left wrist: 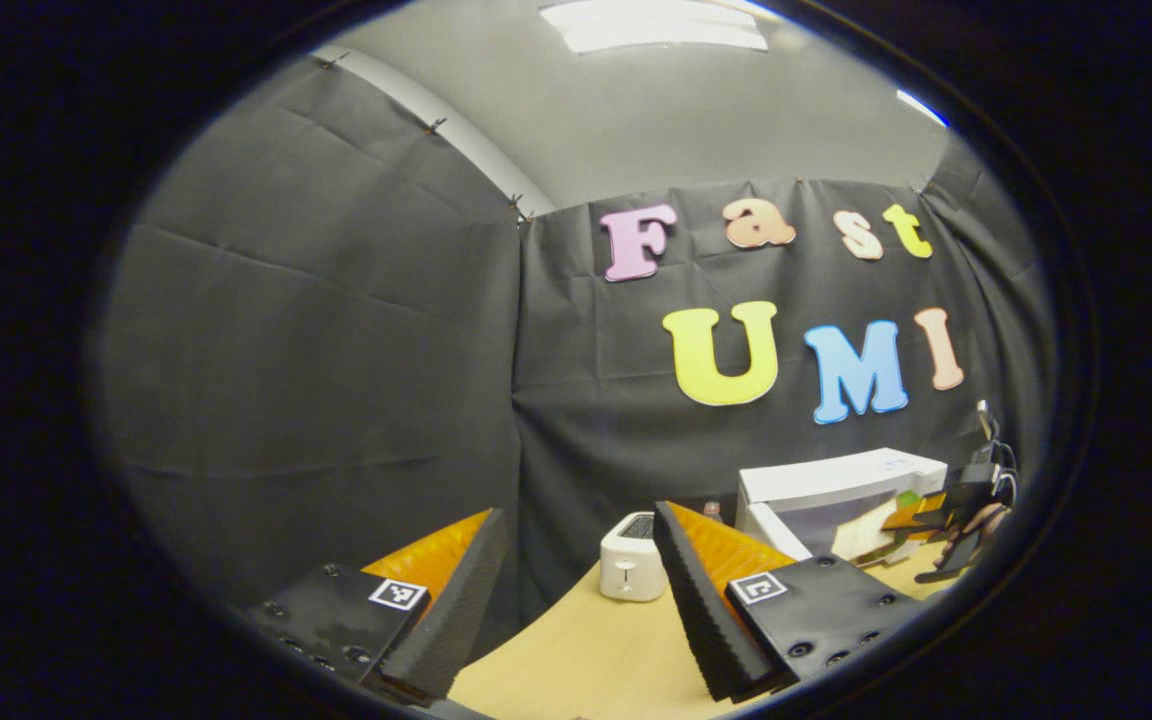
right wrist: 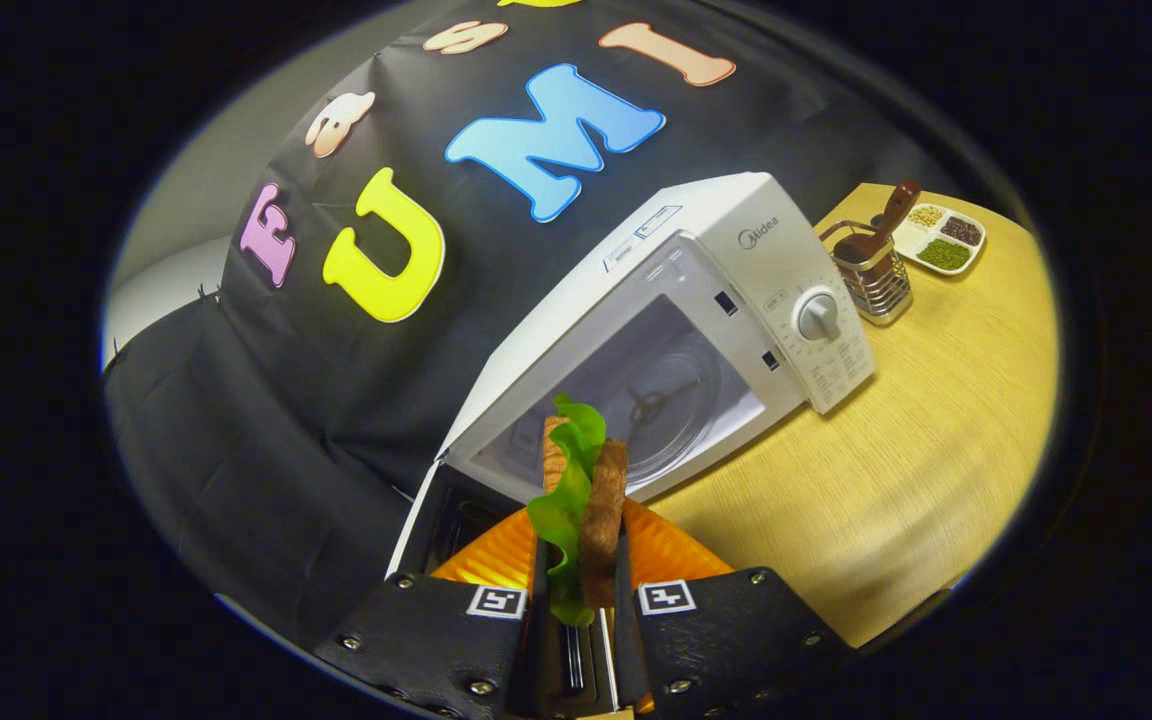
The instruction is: Open the microwave oven with the left hand, put the food in, and close the microwave oven.
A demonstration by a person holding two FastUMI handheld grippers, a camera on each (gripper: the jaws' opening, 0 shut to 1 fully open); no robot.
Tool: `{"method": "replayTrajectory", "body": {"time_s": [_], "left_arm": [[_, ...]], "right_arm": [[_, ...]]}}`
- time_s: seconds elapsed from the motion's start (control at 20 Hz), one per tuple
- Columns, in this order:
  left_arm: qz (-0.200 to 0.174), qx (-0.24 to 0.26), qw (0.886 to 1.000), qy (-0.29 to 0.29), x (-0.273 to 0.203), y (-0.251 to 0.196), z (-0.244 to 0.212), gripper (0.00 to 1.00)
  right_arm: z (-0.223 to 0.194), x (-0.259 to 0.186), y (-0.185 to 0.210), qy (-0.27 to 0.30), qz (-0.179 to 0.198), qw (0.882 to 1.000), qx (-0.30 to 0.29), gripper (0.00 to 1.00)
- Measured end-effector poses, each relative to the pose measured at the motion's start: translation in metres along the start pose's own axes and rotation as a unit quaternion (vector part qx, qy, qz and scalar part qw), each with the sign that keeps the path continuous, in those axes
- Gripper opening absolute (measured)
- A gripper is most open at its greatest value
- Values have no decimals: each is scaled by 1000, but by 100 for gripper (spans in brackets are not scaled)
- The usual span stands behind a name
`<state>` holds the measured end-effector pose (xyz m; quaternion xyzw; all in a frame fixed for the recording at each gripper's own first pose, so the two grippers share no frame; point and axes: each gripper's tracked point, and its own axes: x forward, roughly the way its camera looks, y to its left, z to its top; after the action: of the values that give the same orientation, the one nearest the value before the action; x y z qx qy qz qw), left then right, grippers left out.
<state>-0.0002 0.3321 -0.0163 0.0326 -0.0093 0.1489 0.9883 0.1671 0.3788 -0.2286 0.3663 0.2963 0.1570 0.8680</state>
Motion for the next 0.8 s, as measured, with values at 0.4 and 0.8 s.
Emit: {"method": "replayTrajectory", "body": {"time_s": [0.4,0.8], "left_arm": [[23,30,999,14,34,-4,-1,95],[40,43,998,30,54,6,-8,95]], "right_arm": [[3,91,-17,-40,-5,999,-1,30],[1,159,-38,-46,-39,997,38,30]]}}
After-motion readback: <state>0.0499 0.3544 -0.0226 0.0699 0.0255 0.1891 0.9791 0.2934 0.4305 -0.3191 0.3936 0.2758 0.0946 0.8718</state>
